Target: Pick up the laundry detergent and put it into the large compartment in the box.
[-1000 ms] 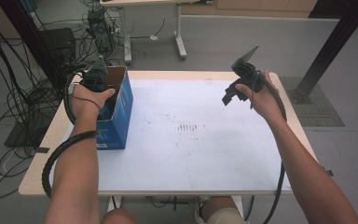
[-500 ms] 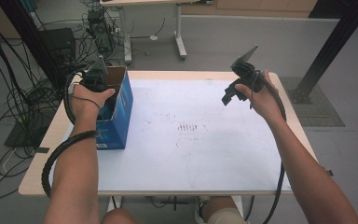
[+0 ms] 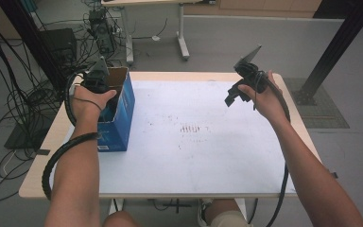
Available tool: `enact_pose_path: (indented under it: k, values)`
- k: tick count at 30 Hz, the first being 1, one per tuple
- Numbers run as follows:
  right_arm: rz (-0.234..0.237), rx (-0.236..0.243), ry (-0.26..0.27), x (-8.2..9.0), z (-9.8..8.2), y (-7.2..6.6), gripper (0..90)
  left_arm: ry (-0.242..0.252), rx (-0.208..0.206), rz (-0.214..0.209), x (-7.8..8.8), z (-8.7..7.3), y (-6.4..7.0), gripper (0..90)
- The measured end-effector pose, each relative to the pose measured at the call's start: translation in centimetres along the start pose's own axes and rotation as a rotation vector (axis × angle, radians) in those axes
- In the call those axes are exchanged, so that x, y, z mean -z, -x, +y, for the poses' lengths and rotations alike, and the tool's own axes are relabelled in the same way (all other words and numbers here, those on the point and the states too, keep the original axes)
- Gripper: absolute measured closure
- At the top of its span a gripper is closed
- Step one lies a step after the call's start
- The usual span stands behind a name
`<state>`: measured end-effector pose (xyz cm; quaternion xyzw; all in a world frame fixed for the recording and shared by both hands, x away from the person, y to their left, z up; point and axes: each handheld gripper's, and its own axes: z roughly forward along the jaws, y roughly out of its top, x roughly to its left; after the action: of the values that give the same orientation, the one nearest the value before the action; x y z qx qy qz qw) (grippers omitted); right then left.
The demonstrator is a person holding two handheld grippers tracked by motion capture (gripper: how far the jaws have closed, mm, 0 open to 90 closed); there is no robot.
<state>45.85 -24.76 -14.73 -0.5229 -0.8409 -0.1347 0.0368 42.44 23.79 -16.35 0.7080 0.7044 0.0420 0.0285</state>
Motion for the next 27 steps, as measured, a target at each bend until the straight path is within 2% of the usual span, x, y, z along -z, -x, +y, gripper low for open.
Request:
enact_pose_path:
  k: [27]
  values:
    - [0.004, 0.001, 0.0, -0.03, -0.01, -0.18, 13.3, 0.009, -0.004, -0.02, 0.27, -0.13, -0.44, 35.7]
